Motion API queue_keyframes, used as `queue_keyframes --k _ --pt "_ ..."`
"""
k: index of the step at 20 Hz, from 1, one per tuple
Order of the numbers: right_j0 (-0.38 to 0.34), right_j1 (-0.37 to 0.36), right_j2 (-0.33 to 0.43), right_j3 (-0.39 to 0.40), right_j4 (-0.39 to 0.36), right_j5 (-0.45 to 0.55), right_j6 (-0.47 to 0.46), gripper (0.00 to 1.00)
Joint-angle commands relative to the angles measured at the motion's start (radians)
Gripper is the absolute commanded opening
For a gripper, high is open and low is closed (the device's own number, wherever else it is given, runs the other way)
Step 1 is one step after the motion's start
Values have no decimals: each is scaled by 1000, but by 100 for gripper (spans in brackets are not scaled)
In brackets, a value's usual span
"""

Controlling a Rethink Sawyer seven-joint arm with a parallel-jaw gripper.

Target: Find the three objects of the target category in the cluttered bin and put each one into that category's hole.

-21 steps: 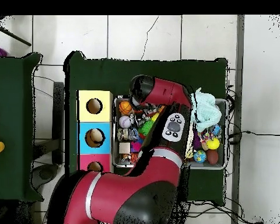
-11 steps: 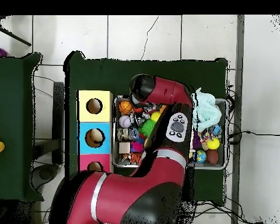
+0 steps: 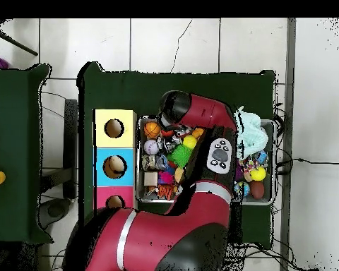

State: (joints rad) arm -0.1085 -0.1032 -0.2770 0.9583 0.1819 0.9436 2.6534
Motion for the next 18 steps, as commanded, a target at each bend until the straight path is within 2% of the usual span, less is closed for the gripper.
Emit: queue_keyframes --k 1,6,12,16,18 --pt "-10 -134 97 142 -62 -190 -103 0" --pt "16 -297 43 264 -100 -105 -118 0" --pt "50 -452 1 380 -144 -41 -98 0" --pt "36 -569 29 467 -157 7 -171 0" --pt "27 -626 48 524 -168 -34 -208 0"
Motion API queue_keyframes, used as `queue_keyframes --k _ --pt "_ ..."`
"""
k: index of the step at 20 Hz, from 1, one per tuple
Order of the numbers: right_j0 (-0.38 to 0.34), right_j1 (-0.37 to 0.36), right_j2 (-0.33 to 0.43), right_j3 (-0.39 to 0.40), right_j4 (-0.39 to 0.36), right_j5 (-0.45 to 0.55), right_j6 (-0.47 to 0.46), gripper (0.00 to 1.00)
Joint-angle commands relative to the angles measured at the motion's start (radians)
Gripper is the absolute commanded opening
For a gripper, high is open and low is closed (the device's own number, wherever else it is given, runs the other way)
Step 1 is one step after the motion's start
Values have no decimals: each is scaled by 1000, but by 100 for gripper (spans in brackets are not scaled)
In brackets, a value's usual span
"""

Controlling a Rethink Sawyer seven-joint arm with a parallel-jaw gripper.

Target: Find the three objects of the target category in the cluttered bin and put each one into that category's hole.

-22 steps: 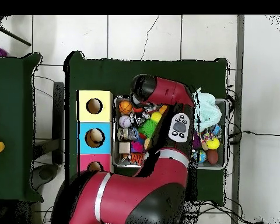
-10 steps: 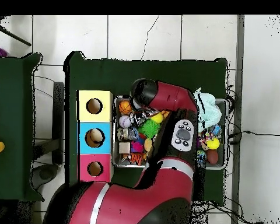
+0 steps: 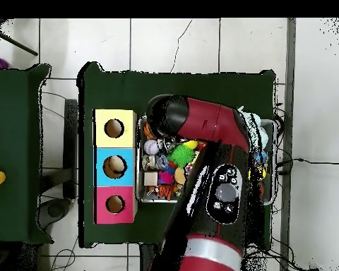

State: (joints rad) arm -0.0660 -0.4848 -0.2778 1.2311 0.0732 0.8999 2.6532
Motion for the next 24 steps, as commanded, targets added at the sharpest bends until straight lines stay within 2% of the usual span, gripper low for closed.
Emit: queue_keyframes --k 1,4,8,10,14,17,19,24 --pt "-24 -275 63 285 -63 -4 -234 0" --pt "-49 -380 105 405 -69 -28 -327 0" --pt "-40 -478 111 502 -53 132 -353 0" --pt "-53 -521 137 545 -50 161 -413 0" --pt "-66 -580 173 619 -60 77 -475 0" --pt "-60 -622 181 673 -54 36 -457 0" --pt "-55 -637 180 695 -46 57 -440 0" --pt "-69 -656 198 782 -24 6 -435 0"
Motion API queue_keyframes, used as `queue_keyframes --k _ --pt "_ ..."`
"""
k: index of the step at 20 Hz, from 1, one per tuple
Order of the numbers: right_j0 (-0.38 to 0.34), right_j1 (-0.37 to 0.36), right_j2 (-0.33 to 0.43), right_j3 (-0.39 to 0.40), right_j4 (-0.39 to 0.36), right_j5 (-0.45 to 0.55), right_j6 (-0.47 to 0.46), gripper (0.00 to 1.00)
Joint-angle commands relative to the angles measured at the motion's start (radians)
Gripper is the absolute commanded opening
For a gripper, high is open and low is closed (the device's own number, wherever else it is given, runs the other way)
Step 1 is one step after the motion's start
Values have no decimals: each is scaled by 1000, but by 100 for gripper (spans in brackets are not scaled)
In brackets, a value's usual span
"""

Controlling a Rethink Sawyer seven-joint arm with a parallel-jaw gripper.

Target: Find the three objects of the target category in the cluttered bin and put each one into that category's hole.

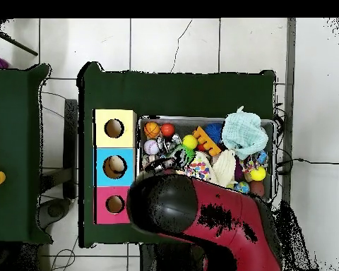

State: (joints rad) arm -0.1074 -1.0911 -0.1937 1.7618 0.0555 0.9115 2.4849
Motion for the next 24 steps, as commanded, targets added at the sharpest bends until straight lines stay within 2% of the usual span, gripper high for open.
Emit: queue_keyframes --k 1,5,10,18,21,24 --pt "-26 -55 115 265 0 -14 -258 0" --pt "2 -72 108 305 8 -26 -170 0" --pt "19 -87 139 357 -14 -154 -169 0" --pt "83 -119 127 378 -67 -181 -85 0" --pt "113 -127 132 379 -37 -134 -59 0" --pt "133 -129 139 383 -39 -180 -66 0"
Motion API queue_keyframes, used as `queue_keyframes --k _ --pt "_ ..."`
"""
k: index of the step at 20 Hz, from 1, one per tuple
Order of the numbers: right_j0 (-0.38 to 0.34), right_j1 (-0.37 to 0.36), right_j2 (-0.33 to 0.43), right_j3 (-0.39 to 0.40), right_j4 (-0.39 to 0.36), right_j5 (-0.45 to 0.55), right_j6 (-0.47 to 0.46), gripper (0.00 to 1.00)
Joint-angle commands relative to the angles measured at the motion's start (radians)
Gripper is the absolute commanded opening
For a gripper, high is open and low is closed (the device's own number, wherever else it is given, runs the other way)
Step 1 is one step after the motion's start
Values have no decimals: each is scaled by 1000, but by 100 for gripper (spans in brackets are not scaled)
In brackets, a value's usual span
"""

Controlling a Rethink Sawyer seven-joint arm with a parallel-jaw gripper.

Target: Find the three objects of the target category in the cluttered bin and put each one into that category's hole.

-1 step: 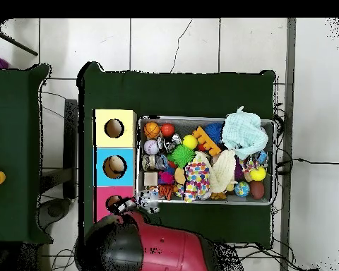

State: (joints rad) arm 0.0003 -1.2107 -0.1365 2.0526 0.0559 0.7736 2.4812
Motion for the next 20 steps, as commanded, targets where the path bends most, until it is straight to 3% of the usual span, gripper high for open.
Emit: queue_keyframes --k 1,6,15,20 --pt "34 -10 83 95 -41 -58 -61 0" --pt "-6 -1 127 155 73 -80 -112 0" --pt "-51 12 166 128 4 -102 -153 0" --pt "-131 29 231 149 3 -167 -233 0"
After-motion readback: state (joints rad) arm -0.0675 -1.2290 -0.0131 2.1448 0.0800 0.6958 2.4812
